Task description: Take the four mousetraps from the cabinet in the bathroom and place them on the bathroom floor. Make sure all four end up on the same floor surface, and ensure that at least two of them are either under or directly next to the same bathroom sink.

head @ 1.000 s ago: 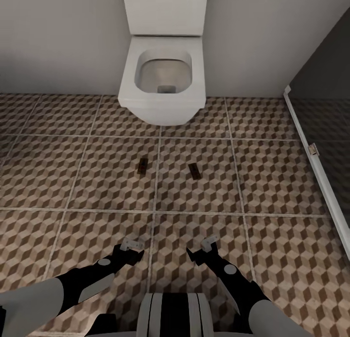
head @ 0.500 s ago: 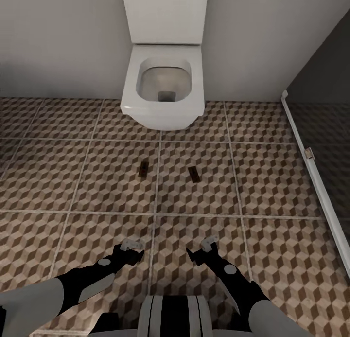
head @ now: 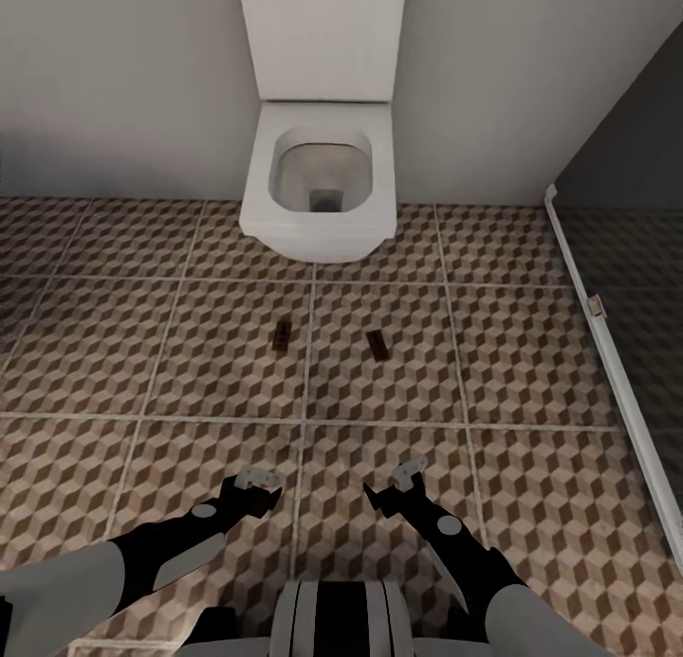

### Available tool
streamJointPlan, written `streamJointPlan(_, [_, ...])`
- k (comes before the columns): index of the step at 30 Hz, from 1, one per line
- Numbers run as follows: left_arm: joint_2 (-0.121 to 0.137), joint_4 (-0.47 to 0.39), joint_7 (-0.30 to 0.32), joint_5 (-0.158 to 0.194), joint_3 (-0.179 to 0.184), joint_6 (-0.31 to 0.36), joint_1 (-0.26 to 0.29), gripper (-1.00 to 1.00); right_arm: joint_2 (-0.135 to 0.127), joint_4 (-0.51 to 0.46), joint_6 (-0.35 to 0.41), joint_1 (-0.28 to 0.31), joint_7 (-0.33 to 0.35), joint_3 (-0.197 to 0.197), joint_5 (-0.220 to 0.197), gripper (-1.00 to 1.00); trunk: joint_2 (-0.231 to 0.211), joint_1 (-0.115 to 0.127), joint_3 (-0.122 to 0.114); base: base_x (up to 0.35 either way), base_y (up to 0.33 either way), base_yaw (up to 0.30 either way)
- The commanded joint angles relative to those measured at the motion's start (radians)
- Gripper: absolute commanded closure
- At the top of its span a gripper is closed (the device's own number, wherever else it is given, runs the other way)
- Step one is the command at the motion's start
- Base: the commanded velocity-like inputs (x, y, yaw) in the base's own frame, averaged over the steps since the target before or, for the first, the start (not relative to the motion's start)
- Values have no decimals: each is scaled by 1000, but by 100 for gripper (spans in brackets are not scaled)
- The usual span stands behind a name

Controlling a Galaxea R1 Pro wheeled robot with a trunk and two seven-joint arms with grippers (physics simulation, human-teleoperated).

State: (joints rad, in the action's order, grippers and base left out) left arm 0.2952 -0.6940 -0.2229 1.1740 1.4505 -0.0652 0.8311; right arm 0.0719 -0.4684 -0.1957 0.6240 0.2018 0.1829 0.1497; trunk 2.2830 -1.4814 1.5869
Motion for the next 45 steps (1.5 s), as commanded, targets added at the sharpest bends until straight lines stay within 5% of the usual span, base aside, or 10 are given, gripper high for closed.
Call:
streamJointPlan(1, [1, -2, -7, 10, 8, -7, 2, -100, 0, 1, -4, 0, 1, -2, 10, -100, -7, 4, -3, 0, 0, 0])
streamJointPlan(45, [-2, 1, -7, 10, 8, -5, 2, -100, 1, 1, -4, 0, 1, -2, 9, -100, -315, 173, -141, 0, 0, 0])
